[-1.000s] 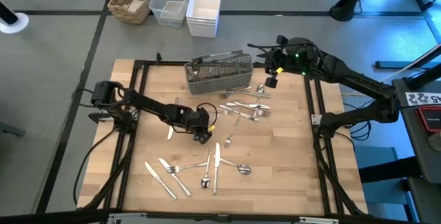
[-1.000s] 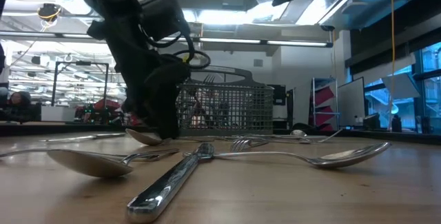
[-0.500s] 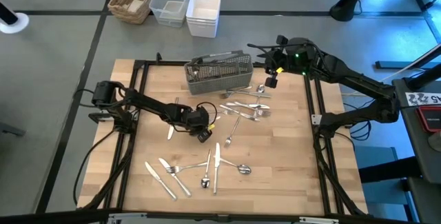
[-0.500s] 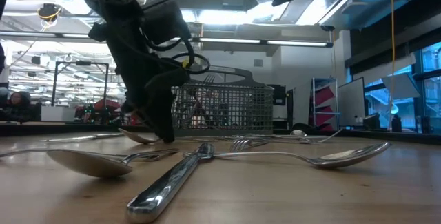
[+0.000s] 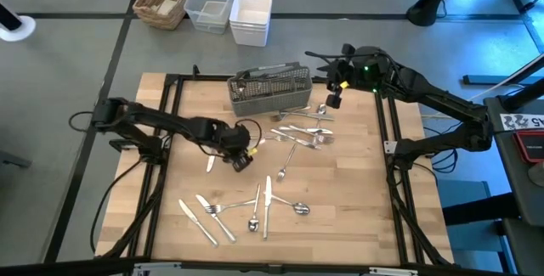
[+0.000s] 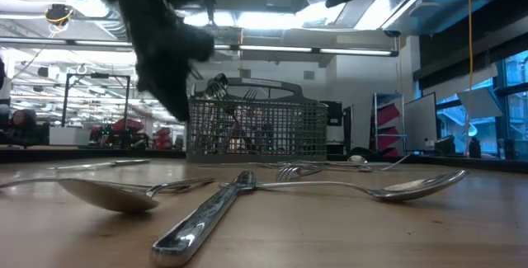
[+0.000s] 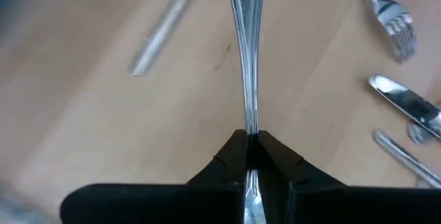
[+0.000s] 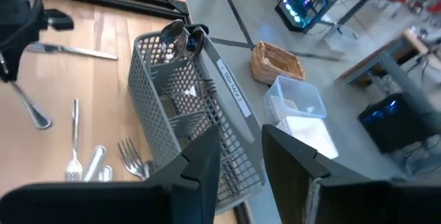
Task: Sort silverware
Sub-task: Put the silver spoon into the silverware rack
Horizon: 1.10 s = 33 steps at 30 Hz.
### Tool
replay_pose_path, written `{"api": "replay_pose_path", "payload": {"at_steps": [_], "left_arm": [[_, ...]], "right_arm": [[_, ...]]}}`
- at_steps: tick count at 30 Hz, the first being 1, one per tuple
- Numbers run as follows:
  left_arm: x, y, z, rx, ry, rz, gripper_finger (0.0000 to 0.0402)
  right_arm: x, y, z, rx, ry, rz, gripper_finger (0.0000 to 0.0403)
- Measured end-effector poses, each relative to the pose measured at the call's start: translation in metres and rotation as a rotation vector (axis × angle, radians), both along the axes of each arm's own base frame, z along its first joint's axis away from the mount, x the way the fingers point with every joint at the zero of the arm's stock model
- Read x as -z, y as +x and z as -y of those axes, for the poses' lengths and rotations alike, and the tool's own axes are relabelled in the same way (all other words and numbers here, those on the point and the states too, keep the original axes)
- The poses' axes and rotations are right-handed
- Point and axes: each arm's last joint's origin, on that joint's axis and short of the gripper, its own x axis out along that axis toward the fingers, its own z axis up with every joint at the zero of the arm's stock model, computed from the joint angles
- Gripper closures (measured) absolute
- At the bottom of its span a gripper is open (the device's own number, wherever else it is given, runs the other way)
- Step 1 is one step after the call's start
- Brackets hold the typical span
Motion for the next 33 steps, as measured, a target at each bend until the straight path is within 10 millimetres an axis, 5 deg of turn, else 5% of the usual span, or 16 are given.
{"api": "replay_pose_path", "payload": {"at_steps": [10,16,22,33], "left_arm": [[-0.119,-0.033,-0.038,-0.007,0.334,-0.163,0.0392],[-0.167,-0.047,-0.067,0.004,0.563,-0.256,0.0392],[-0.18,-0.052,-0.092,0.144,0.758,-0.423,0.039],[-0.16,-0.032,-0.106,0.669,0.858,-0.791,0.0388]], "right_arm": [[-0.001,-0.002,0.001,0.033,0.062,0.041,0.0291],[0.001,-0.003,0.001,0.032,0.071,0.018,0.0291],[0.005,-0.005,0.0,0.033,0.088,-0.03,0.0291],[0.008,-0.007,-0.001,0.031,0.097,-0.064,0.0291]]}}
